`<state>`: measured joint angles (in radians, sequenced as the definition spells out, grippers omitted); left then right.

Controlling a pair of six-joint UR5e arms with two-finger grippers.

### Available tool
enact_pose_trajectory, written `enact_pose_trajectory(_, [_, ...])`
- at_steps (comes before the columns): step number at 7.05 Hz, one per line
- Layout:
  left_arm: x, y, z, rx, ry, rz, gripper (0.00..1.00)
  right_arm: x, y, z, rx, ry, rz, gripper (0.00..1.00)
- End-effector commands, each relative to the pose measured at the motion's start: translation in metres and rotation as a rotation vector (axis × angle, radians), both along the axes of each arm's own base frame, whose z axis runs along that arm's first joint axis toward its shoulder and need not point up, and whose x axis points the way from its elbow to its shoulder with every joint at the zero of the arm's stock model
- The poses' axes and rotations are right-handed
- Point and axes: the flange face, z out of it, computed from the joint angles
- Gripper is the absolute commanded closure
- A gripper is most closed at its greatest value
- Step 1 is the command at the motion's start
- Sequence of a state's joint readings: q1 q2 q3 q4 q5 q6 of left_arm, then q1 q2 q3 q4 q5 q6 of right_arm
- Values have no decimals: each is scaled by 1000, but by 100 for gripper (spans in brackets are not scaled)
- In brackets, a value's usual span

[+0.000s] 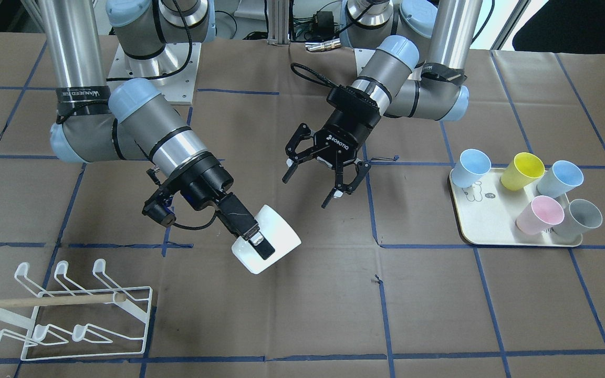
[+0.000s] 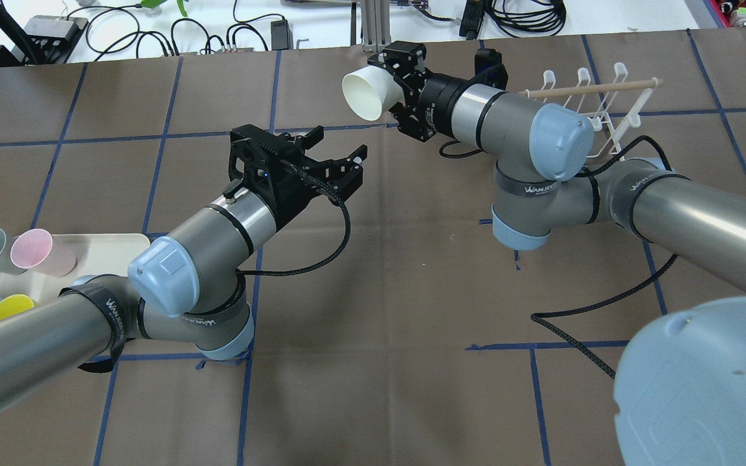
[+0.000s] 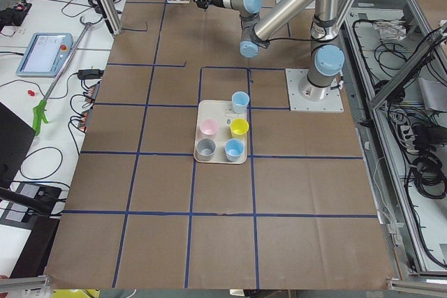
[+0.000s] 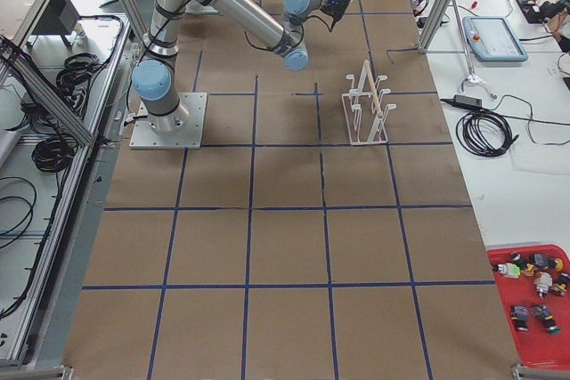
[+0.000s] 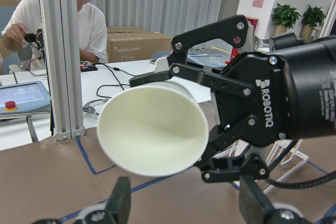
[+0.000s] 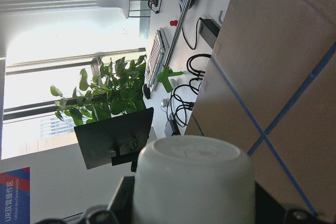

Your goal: Transfer IKEA cup to right arm and place on rack

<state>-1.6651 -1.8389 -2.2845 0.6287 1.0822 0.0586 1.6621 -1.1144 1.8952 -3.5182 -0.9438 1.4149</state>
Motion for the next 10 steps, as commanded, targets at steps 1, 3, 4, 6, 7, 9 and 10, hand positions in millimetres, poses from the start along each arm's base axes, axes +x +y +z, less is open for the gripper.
enact_pose_trajectory(1, [40, 0, 13, 31, -9, 99, 1, -39, -11, 24, -199, 184, 2, 70])
enact_pose_trajectory(3, [51, -5, 38, 183, -24, 127, 1, -71, -19, 31, -392, 449, 11, 72])
enact_pose_trajectory(4, [59, -19, 56, 271, -66, 196, 1, -91, -26, 31, -486, 643, -9, 72])
enact_pose_trajectory(6, [71, -54, 71, 517, -176, 306, 1, -133, -34, 38, -596, 867, -64, 82])
enact_pose_trajectory(7, [80, -77, 72, 656, -258, 370, 1, -155, -35, 39, -631, 971, -98, 83])
enact_pose_trajectory(9, [84, -98, 108, 926, -319, 382, 0, -187, -32, 44, -767, 1160, -133, 83])
enact_pose_trajectory(10, [84, -105, 123, 1007, -331, 377, 0, -204, -32, 43, -797, 1215, -162, 83])
